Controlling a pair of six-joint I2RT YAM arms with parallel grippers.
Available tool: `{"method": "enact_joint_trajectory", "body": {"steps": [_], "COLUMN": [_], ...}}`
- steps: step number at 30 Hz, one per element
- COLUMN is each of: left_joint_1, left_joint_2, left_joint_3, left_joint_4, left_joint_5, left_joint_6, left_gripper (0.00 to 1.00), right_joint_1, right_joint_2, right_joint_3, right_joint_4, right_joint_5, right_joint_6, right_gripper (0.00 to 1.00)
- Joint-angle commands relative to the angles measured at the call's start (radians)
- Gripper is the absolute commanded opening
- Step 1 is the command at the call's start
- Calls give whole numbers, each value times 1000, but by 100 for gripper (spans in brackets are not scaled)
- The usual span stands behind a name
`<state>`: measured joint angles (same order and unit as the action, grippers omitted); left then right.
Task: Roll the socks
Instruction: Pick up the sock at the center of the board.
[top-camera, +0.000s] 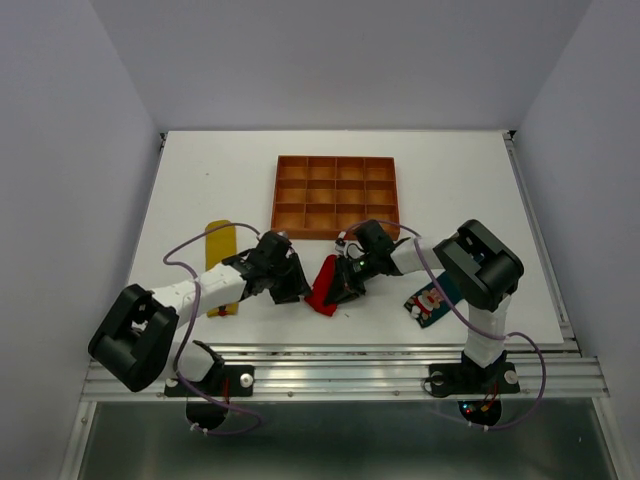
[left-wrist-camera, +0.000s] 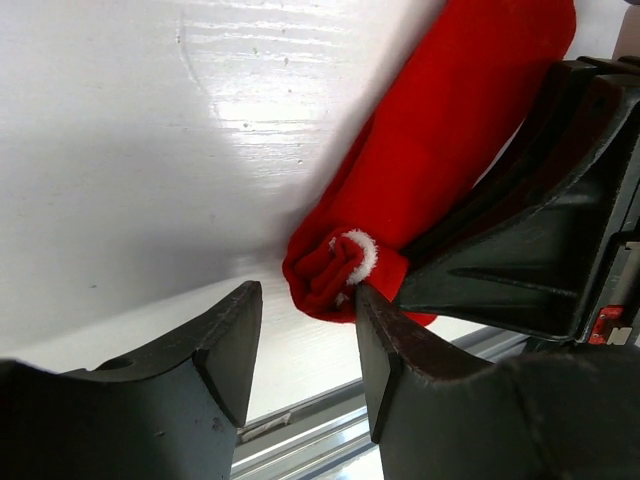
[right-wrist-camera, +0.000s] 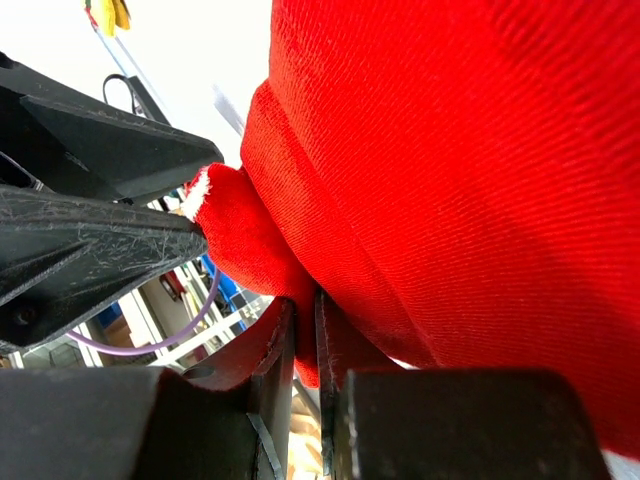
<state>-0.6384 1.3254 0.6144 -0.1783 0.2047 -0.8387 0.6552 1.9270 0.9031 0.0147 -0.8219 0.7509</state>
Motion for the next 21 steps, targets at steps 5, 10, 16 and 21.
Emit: {"method": "enact_joint_trajectory", "body": {"steps": [5, 10, 16, 21], "left_joint_1": [3, 5, 3, 2], "left_joint_2": [55, 93, 141, 146], "left_joint_3": [-34, -30, -35, -27], "left_joint_4": [115, 131, 154, 113], "left_joint_5": [74, 84, 102, 62], "left_joint_6": [24, 23, 20, -2], "left_gripper": [53, 42, 9, 0], "right_joint_1": [-17, -17, -17, -17], "right_joint_2": [58, 59, 63, 44], "right_joint_3": [8, 19, 34, 59], "right_joint_4": [-91, -101, -119, -153], "right_joint_5": [193, 198, 208, 225], "right_joint_6": [-67, -77, -99, -160], "right_gripper": [2, 2, 4, 20]}}
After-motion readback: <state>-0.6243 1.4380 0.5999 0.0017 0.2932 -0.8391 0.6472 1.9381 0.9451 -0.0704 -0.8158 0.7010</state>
